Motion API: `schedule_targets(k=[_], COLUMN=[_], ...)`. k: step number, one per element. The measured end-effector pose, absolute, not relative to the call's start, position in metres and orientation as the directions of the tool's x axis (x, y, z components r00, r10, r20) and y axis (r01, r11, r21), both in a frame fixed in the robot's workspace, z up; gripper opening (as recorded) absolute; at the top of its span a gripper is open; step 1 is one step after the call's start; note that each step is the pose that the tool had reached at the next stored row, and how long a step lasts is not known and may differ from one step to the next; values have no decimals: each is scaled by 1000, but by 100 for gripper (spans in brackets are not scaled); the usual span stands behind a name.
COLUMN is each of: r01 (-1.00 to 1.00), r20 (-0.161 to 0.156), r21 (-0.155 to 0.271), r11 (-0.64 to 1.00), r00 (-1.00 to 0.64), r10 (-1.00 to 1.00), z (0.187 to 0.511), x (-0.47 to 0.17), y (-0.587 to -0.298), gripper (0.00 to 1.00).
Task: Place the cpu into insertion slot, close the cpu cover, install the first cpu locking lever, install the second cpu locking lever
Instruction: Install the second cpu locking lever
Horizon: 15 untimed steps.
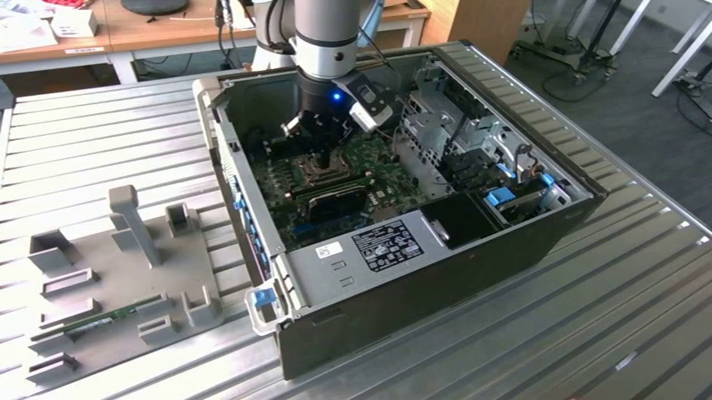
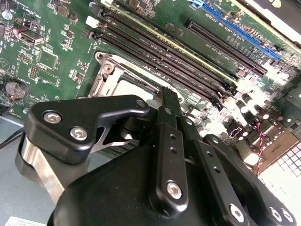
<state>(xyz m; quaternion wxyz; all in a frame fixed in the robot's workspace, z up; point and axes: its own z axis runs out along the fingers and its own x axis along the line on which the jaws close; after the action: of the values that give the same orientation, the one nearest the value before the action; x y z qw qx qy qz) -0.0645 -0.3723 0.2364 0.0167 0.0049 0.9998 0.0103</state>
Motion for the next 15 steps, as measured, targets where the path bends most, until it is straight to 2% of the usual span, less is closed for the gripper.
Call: schedule_targets(k=[15], r01=[9], r20=[-37], r21=[21], r11=[1000], r00=[-999], r10=[10], z=[228], x=[-77], y=[-372], gripper=[10])
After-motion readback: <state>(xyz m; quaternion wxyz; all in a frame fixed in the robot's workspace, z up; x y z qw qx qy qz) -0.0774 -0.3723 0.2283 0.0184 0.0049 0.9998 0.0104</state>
